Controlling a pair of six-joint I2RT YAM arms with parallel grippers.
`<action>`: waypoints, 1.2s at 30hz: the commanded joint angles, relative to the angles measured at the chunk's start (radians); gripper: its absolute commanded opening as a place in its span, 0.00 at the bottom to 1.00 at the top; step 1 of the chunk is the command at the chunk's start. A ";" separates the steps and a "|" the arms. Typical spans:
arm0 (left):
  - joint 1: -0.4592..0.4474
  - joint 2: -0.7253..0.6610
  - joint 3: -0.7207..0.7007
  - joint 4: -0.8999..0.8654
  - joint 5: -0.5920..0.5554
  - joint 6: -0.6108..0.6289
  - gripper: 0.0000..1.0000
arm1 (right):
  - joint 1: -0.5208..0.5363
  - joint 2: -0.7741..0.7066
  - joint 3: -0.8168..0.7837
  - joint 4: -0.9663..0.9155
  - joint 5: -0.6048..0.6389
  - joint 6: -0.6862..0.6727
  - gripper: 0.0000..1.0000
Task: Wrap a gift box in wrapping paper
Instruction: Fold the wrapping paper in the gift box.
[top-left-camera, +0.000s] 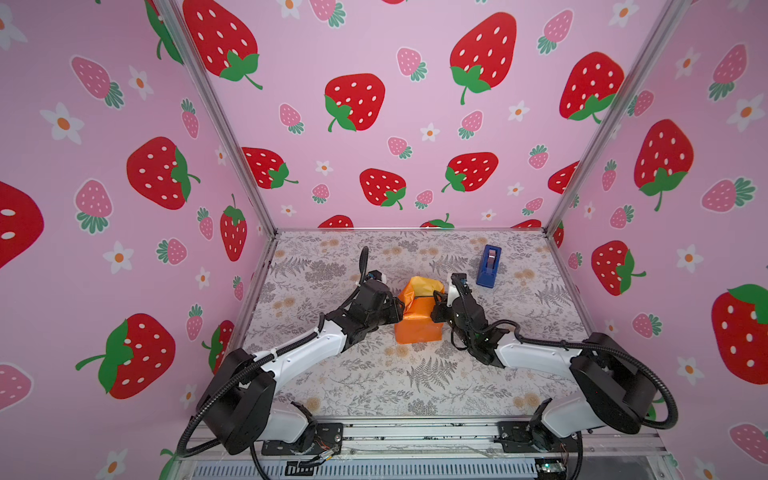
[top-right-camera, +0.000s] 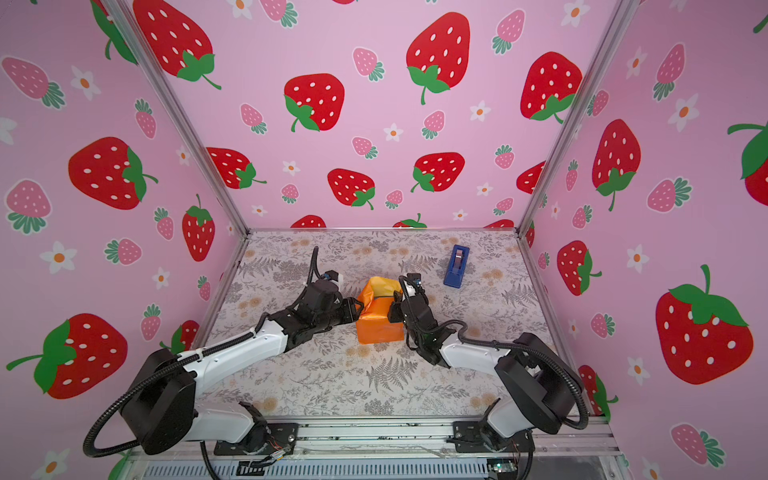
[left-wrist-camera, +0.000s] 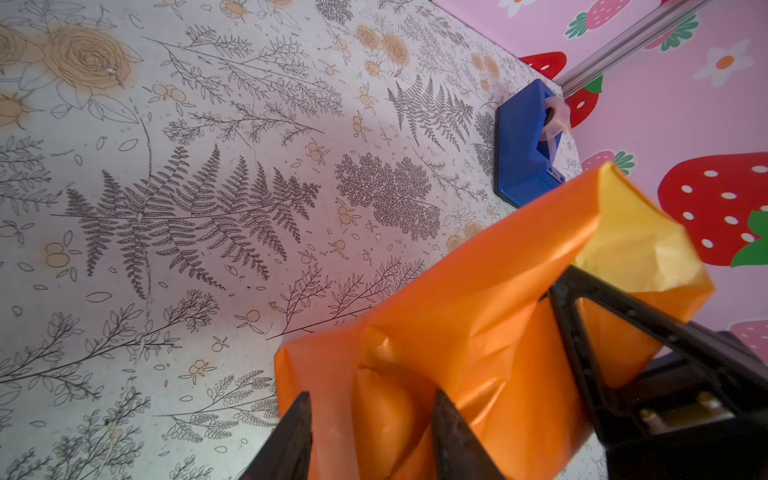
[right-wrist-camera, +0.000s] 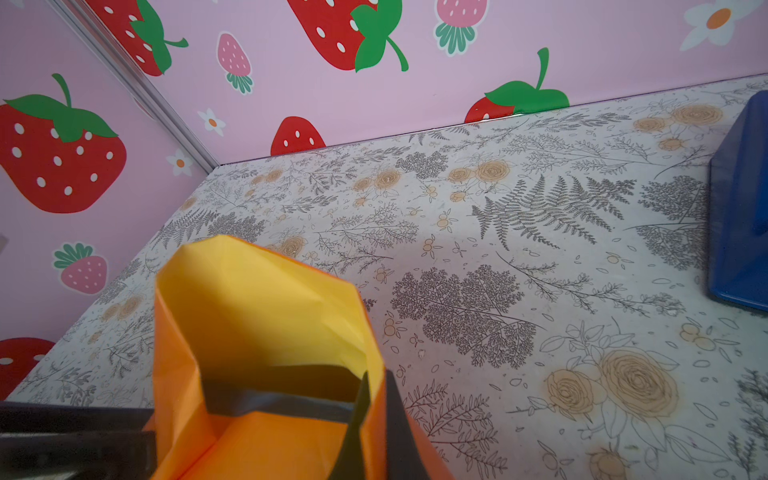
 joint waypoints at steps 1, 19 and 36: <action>-0.010 0.031 0.038 0.004 0.022 -0.010 0.50 | 0.005 0.020 0.011 -0.021 -0.019 0.019 0.00; -0.038 0.106 0.040 -0.046 -0.004 -0.036 0.44 | 0.005 -0.045 0.018 -0.060 -0.050 0.033 0.17; -0.044 0.102 0.028 -0.087 -0.002 -0.024 0.45 | 0.006 0.046 0.131 -0.146 -0.126 0.089 0.75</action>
